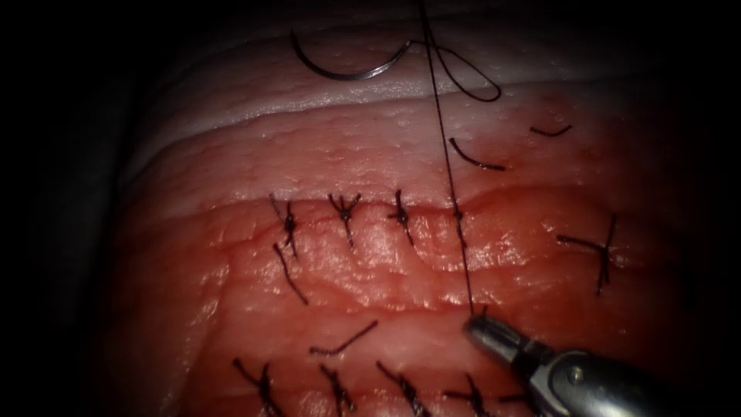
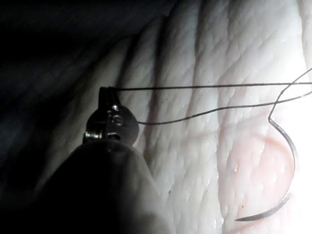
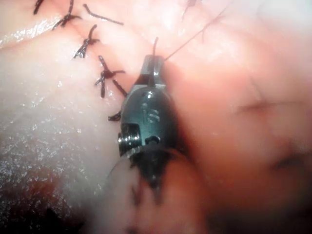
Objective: Wound Closure
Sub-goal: Pull downward with right end-effector and upward with left gripper to tighten knot, then wrap suture once clockwise around right grasper
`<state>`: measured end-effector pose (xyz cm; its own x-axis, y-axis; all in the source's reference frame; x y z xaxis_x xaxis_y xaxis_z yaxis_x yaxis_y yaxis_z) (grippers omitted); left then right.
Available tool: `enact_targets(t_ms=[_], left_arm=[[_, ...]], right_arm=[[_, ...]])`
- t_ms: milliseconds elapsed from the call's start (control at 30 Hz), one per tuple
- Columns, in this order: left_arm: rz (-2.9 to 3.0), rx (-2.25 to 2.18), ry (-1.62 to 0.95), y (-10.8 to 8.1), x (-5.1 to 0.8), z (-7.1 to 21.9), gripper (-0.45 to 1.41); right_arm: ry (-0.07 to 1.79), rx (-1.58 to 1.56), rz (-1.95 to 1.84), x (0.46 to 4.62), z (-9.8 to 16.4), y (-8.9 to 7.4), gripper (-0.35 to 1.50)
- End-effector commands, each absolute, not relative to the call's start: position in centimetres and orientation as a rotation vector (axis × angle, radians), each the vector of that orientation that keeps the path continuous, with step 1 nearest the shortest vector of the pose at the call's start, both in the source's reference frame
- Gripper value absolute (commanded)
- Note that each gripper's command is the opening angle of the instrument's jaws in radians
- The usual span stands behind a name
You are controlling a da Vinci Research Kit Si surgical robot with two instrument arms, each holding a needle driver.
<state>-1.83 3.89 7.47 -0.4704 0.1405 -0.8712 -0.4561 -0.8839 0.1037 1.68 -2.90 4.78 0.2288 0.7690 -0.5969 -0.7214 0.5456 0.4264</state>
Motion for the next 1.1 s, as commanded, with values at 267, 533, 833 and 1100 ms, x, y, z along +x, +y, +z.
enact_targets(t_ms=[267, 533, 833, 1100], left_arm=[[2.391, -1.367, 0.494, 4.1, -1.87, 7.4, -0.45], [2.386, -1.386, 0.492, 4.0, -1.89, 7.4, -0.45], [2.468, -1.426, 0.344, 3.3, -1.94, 6.7, -0.45], [2.631, -1.310, 0.215, 2.2, -1.80, 5.7, -0.45]], right_arm=[[0.846, 0.123, 1.046, 1.76, 4.8, -3.0, -0.35], [0.938, 0.051, 1.009, 1.75, 4.8, -2.8, -0.18], [1.052, -0.028, 0.960, 1.45, 4.6, -2.3, 1.31], [1.081, -0.025, 0.966, 1.28, 4.3, -2.0, 1.21]])
